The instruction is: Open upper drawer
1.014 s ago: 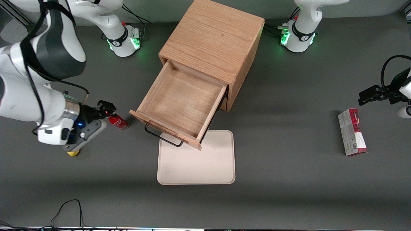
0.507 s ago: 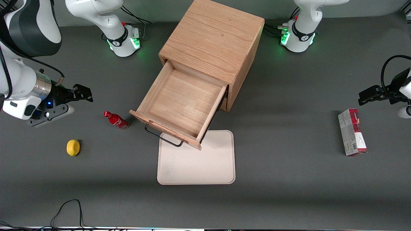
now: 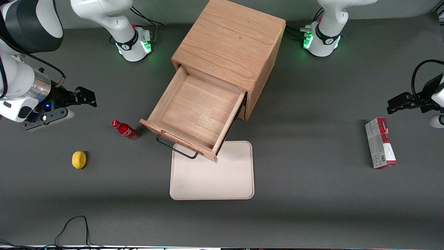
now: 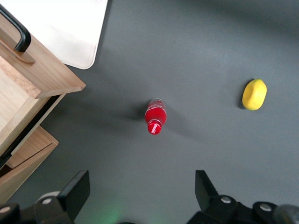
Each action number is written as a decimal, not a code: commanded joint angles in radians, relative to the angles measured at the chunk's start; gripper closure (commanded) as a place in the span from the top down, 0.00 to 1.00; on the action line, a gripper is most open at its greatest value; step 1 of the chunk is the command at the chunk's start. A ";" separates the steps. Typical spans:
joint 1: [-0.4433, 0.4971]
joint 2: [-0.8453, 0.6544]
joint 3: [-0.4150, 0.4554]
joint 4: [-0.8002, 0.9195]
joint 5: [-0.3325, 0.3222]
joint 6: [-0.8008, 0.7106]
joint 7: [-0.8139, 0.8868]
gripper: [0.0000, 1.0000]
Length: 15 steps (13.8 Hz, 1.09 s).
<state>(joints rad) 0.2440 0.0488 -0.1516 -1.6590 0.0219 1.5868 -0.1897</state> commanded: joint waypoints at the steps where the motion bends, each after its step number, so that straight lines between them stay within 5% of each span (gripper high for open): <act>1: 0.011 -0.076 -0.005 -0.093 -0.014 0.048 0.068 0.99; 6: -0.008 -0.201 0.004 -0.266 -0.013 0.136 0.125 1.00; 11: -0.228 -0.179 0.182 -0.171 0.003 0.063 0.113 1.00; 15: -0.230 -0.081 0.196 -0.042 0.013 0.010 0.110 1.00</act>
<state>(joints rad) 0.0242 -0.1048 0.0288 -1.7918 0.0240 1.6311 -0.0892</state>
